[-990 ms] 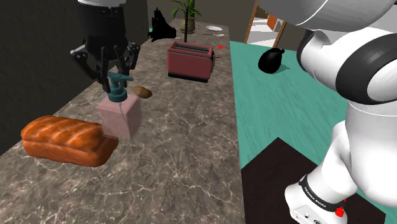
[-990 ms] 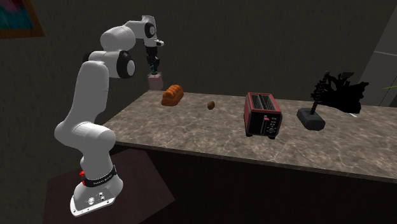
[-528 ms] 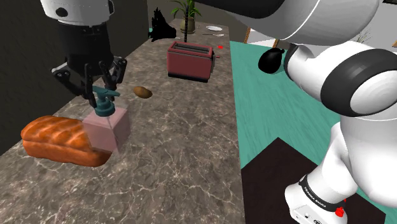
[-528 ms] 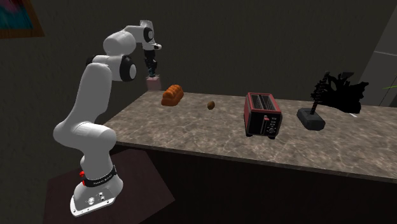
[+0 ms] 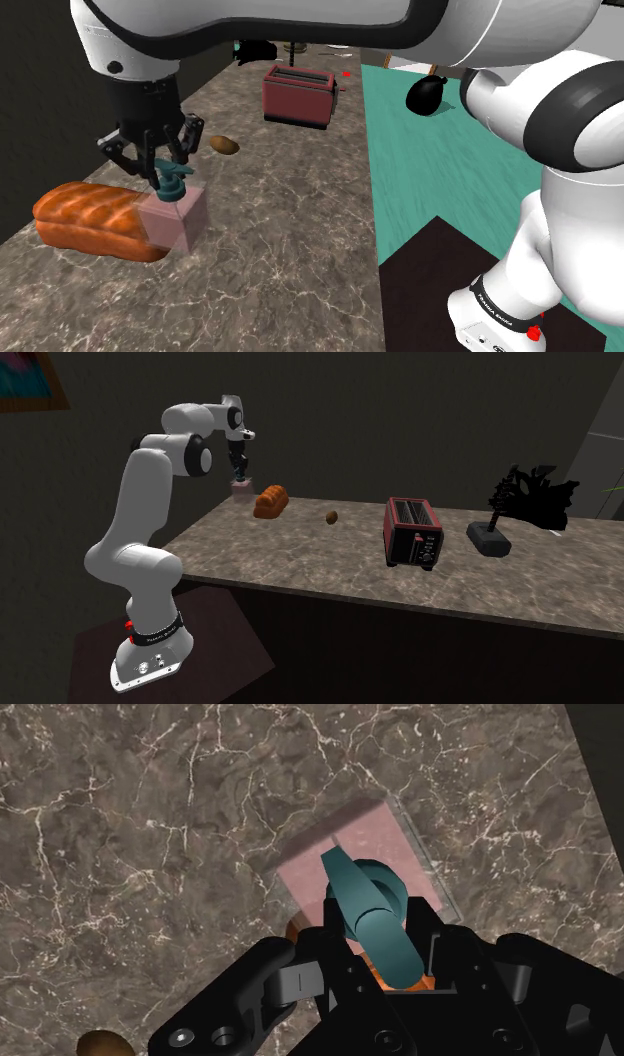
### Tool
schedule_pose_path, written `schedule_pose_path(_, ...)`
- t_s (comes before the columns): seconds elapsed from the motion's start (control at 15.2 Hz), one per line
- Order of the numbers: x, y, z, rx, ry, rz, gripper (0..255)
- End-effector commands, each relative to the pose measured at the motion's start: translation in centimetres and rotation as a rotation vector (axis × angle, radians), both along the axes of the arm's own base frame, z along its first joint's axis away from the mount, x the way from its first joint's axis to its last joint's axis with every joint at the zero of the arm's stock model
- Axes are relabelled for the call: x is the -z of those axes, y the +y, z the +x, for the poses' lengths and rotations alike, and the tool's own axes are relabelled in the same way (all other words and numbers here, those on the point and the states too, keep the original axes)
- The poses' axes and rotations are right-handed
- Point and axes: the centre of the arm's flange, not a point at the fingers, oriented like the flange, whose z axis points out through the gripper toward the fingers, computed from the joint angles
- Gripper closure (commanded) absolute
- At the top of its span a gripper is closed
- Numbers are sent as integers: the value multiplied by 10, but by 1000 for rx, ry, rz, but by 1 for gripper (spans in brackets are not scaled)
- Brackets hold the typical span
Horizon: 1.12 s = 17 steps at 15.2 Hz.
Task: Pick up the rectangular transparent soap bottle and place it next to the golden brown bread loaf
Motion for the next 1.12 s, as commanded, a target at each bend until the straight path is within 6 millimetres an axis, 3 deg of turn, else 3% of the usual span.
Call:
schedule_pose_path(0.0, 11, 0, 0, 0, -1, 1, 255)
schedule_pose_path(1.06, 95, 0, 0, 0, -1, 1, 255)
